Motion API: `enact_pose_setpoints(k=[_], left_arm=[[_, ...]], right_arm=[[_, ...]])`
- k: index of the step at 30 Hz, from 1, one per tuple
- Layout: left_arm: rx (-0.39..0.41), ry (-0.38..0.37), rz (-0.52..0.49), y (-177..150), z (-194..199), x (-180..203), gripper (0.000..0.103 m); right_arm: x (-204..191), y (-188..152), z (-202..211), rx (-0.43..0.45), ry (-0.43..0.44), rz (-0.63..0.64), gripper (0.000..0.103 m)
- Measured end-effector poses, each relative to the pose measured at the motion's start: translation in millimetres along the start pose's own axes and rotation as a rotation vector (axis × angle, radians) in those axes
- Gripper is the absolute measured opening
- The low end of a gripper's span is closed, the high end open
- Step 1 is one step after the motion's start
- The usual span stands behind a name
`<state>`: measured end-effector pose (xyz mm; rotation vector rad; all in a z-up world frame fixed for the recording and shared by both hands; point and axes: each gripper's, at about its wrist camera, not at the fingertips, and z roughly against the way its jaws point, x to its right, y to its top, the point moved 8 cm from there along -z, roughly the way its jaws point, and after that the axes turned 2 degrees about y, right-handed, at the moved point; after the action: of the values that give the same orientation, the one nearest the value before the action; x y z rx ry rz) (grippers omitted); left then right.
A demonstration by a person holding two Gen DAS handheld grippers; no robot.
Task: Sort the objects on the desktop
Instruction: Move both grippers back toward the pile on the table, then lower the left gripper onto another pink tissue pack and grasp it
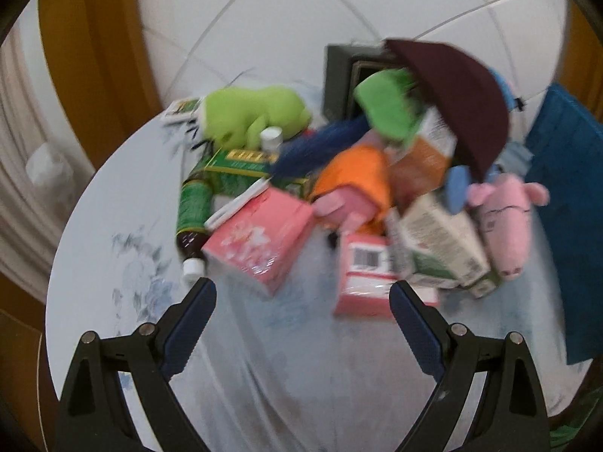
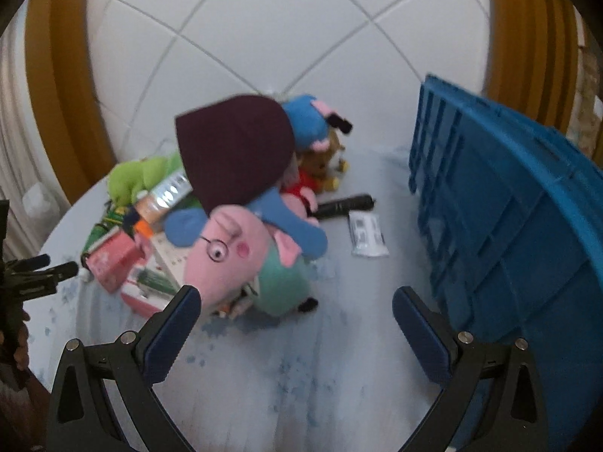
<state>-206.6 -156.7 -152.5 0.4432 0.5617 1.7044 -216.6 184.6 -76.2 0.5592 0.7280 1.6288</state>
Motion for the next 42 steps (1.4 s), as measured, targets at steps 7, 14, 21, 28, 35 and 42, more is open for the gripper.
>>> enact_pose_setpoints(k=[7,14,21,28,35,42], left_arm=[[-0.059,0.050,0.007,13.1,-39.8,-34.0,0.094],[-0.204,0.028,-0.122,26.4,-109.3,-35.3,0.094],[-0.288,0.022,-0.162,35.2,-162.4,-28.6,0.097],[-0.295,-0.010,-0.121,36.1,-178.8,-25.8,0.098],[-0.322,0.007,-0.021,-5.3,-147.4,-34.3,0.097],[-0.348,0.018,0.065,-44.9,-115.9,-50.1,0.097]], right_arm=[[10.5,1.3,-33.4,-0.056,0.003,-0.021,0.103],[8.1,-0.6,-67.9,-0.126,0.002,-0.030,0.103],[14.0,-6.8,-99.9,-0.202,-0.031,-0.062,0.103],[-14.6,11.0,-117.7,-0.204,0.011,0.022,0.103],[-99.8,47.2,-120.6,-0.132,0.257,0.151,0.103],[-166.1,33.4,-146.2,-0.207,0.393,0.276,0.064]])
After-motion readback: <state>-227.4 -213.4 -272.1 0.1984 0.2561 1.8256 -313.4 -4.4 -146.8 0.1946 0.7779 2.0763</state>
